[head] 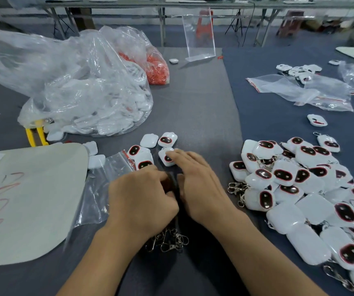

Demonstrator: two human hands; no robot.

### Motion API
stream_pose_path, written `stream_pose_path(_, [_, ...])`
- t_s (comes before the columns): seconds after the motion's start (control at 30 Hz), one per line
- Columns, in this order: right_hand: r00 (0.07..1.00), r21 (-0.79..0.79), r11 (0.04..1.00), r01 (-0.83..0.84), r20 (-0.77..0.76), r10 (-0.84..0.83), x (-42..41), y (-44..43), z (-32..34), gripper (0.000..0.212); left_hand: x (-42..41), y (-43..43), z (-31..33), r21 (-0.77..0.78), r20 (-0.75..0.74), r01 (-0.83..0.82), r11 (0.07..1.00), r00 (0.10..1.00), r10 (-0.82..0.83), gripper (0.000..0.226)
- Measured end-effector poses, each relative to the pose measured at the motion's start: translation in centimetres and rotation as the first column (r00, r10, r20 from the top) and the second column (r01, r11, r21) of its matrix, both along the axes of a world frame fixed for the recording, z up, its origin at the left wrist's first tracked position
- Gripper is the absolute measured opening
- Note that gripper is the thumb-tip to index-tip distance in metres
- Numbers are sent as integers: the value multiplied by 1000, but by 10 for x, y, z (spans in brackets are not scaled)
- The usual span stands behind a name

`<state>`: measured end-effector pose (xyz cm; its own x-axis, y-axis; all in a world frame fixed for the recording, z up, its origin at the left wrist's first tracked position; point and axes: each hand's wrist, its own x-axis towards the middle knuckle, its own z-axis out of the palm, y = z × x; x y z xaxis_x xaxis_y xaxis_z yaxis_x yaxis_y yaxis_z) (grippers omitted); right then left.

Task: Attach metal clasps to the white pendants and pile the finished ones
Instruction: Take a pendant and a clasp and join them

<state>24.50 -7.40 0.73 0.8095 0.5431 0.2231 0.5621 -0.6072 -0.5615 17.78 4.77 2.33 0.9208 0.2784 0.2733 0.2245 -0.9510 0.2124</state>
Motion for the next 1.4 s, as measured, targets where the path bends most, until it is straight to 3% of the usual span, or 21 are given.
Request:
stream_pose_path(0.17, [995, -179, 982, -56, 73, 70, 16, 7, -16, 57, -2, -1, -4, -45, 57, 12, 999, 998, -9, 17])
stream_pose_path(0.23, [999, -79, 997, -24, 35, 27, 14, 6, -15, 52, -4, -2, -5, -96, 102, -6, 995, 995, 16, 23])
stream_pose_path(0.3, [999, 25, 999, 46, 12, -46, 13, 0, -11, 33, -4, -2, -9, -172, 148, -23, 985, 988, 49, 14])
stream_pose_path(0.37, [994, 30, 995, 93, 47, -94, 12, -6, -8, 18, -3, -1, -10, -238, 204, -9, 971, 977, 59, 9])
stream_pose_path(0.5, [992, 134, 983, 126, -12, -126, 6, -19, -5, 32, 1, 4, -11, -363, 284, 72, 929, 958, 36, 10])
stream_pose_path(0.6, [989, 189, 971, 149, -24, -148, 4, -27, -2, 27, 3, 7, -12, -440, 282, 101, 892, 959, 30, 19])
stream_pose_path(0.63, [983, 249, 952, 181, -74, -168, 5, -29, -2, 25, 3, 6, -12, -460, 278, 107, 882, 960, 29, 19])
stream_pose_path(0.7, [942, 436, 863, 254, -314, -118, 7, -31, 1, 26, 4, 5, -13, -492, 283, 123, 862, 959, 25, 20])
stream_pose_path(0.77, [894, 512, 814, 275, -448, -20, 8, -31, 2, 23, 5, 4, -14, -502, 297, 144, 853, 955, 13, 21])
stream_pose_path(0.9, [928, 490, 853, 178, -372, 20, 8, -28, 0, 15, 6, 0, -12, -428, 335, 181, 886, 942, -31, 16])
stream_pose_path(1.13, [935, 471, 862, 188, -354, -11, 8, -27, -1, 9, 6, -3, -14, -362, 362, 285, 888, 920, -148, 12])
stream_pose_path(1.4, [911, 479, 851, 214, -411, 2, 5, -26, 3, 5, 5, -7, -12, -476, 370, 211, 854, 929, -23, 19])
